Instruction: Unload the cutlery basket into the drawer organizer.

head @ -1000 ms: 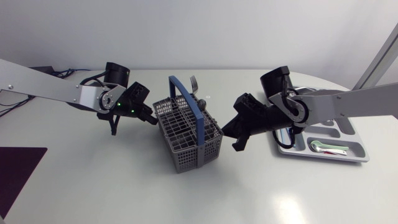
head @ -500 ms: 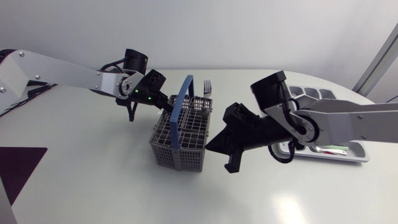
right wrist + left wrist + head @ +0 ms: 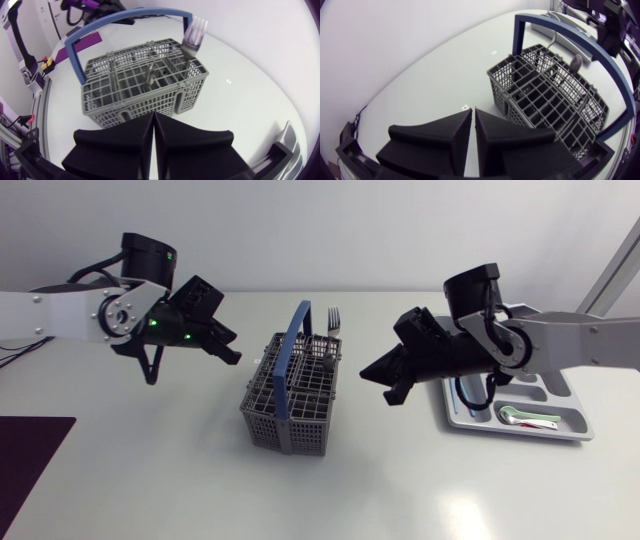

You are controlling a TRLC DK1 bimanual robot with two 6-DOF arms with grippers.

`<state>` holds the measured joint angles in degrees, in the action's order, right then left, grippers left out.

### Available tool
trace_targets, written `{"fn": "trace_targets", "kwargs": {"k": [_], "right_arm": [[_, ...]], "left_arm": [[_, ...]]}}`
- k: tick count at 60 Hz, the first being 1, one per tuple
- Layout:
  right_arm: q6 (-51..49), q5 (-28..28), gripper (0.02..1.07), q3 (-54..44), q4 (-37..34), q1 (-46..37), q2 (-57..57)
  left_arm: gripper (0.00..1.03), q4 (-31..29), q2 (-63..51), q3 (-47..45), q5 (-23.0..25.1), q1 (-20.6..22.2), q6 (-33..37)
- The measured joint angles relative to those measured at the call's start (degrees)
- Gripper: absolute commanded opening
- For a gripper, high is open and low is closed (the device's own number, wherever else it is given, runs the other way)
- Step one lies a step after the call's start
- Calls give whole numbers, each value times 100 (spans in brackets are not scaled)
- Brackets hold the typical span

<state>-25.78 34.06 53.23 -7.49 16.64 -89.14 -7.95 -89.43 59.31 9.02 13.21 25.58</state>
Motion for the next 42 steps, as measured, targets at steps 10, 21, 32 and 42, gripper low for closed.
{"fn": "trace_targets", "kwargs": {"k": [10,21,32,42], "right_arm": [[96,4,8,763,42,-136,-691],[140,238,8,1488,50,-140,-1174],[166,299,8,2059,50,-186,-1652],[273,297,8,2446,70,-299,-2188]], "left_arm": [[15,-326,822,-763,-4,173,192],[15,-514,1521,-1290,-4,553,280],[15,-529,1740,-1792,-205,981,409],[14,-428,1703,-2031,-247,1023,452]]}}
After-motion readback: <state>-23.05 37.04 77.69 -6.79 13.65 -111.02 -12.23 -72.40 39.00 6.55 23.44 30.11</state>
